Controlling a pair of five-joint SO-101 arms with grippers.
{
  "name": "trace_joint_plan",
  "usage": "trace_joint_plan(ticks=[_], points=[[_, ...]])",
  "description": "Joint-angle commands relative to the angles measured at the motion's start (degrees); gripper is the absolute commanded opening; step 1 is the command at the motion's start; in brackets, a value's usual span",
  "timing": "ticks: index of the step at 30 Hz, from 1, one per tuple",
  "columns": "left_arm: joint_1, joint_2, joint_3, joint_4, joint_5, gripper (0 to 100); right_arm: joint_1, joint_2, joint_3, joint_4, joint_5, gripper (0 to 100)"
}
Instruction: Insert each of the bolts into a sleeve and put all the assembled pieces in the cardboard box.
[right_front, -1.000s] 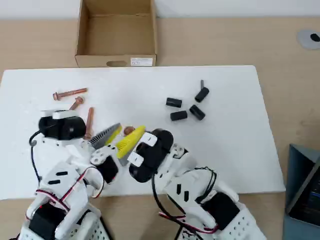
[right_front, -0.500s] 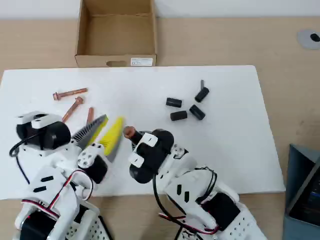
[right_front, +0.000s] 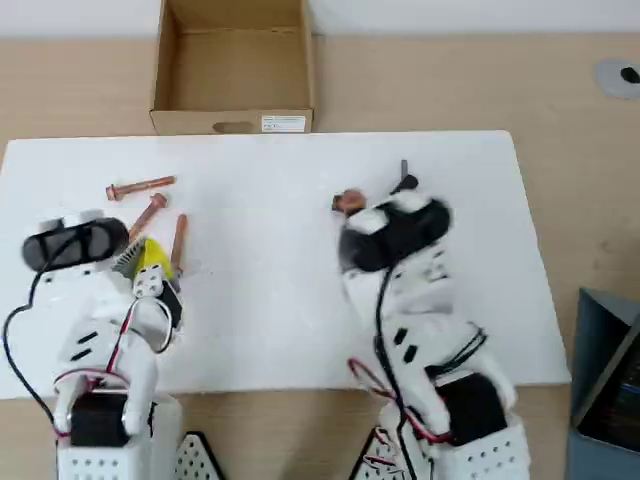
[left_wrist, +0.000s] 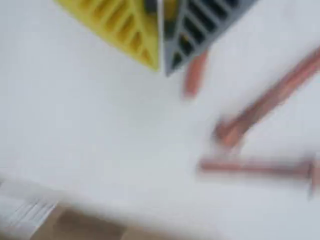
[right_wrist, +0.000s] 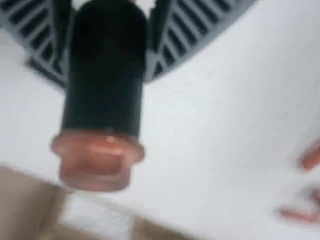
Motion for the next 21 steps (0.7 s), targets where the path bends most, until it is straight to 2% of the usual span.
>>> trace_joint_plan(ticks=[1,11,21], points=[[-1.23,-0.40,6.68,-0.53,-0.35,0,2.33,10.07,-11.47,-0.35,-0.79,0.9],[-1.41,-0.48,15.03,-2.46,-0.44,0,2.33,41.98,-33.54,-7.56,-0.09,0.9],[-4.84,-0.48,15.74,-3.87,-0.26,0,2.33,66.95,-49.98,-18.46,8.62,0.9]])
